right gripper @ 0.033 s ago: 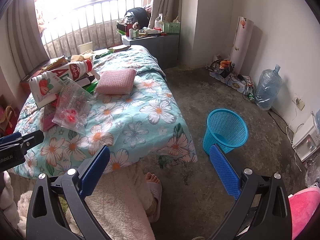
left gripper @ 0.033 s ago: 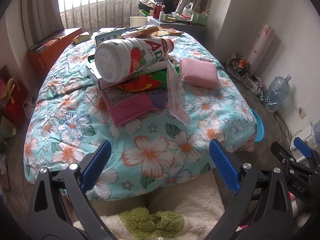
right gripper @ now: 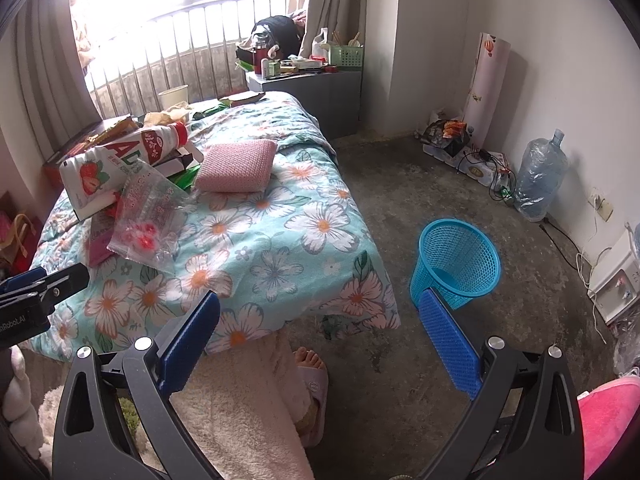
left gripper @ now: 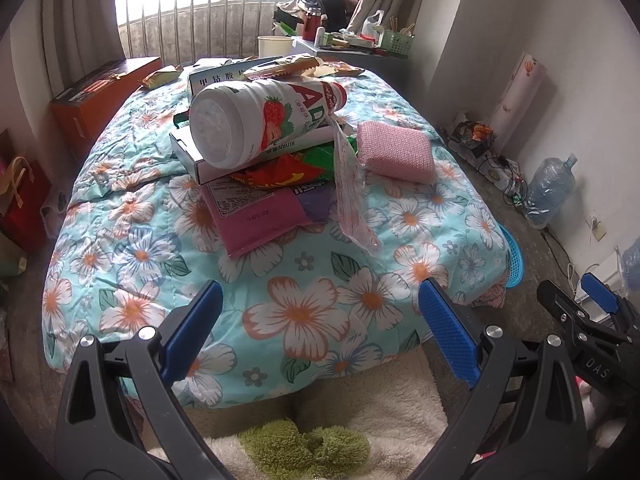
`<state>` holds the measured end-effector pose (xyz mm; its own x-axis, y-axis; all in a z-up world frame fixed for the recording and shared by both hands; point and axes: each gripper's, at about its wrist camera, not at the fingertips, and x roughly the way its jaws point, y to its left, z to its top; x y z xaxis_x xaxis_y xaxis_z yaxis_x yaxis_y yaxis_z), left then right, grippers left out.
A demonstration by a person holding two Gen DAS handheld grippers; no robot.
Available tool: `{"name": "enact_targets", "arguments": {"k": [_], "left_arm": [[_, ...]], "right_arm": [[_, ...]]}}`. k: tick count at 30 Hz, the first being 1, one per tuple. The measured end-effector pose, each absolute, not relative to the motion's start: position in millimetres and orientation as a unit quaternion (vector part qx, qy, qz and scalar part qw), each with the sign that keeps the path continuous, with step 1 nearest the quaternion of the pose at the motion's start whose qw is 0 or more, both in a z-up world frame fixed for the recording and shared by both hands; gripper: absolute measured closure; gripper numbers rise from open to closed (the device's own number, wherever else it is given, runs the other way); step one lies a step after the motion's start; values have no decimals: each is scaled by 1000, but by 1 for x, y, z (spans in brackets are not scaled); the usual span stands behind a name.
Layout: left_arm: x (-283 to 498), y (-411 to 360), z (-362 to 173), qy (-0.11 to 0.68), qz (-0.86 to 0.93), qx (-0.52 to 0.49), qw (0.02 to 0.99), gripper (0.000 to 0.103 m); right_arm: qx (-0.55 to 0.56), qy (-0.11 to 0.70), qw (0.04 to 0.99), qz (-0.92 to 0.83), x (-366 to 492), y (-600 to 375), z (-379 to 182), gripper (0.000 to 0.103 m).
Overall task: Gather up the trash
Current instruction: 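Grasp the clear plastic bag with the left tool while the right tool grasps the pink knitted pad, then carry the bag and pad to the blue wastebasket and open both tools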
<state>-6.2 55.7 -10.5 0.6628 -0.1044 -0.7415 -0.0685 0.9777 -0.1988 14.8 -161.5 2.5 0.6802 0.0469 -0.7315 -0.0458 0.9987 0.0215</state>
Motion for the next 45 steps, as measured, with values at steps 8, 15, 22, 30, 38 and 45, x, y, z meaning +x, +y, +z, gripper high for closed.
{"name": "enact_targets", "arguments": {"k": [8, 15, 22, 30, 38, 45], "left_arm": [[14, 78, -15, 352, -75, -120, 925, 9], [58, 73, -25, 363, -115, -120, 917, 30], [89, 60, -51, 420, -122, -99, 894, 61], [91, 53, -60, 436, -120, -74, 889, 90], [76, 41, -35, 412, -126, -48, 901, 101], [78, -12, 3, 372, -191, -13, 908, 103]], "right_arm": [[143, 436, 880, 127, 89, -161, -16, 6], [256, 465, 829, 176, 180, -166, -43, 22], [276, 497, 805, 172, 241, -155, -81, 40], [276, 498, 798, 195, 242, -150, -81, 67], [327, 436, 817, 187, 198, -197, -54, 73], [389, 353, 844, 108, 139, -304, -30, 73]]}}
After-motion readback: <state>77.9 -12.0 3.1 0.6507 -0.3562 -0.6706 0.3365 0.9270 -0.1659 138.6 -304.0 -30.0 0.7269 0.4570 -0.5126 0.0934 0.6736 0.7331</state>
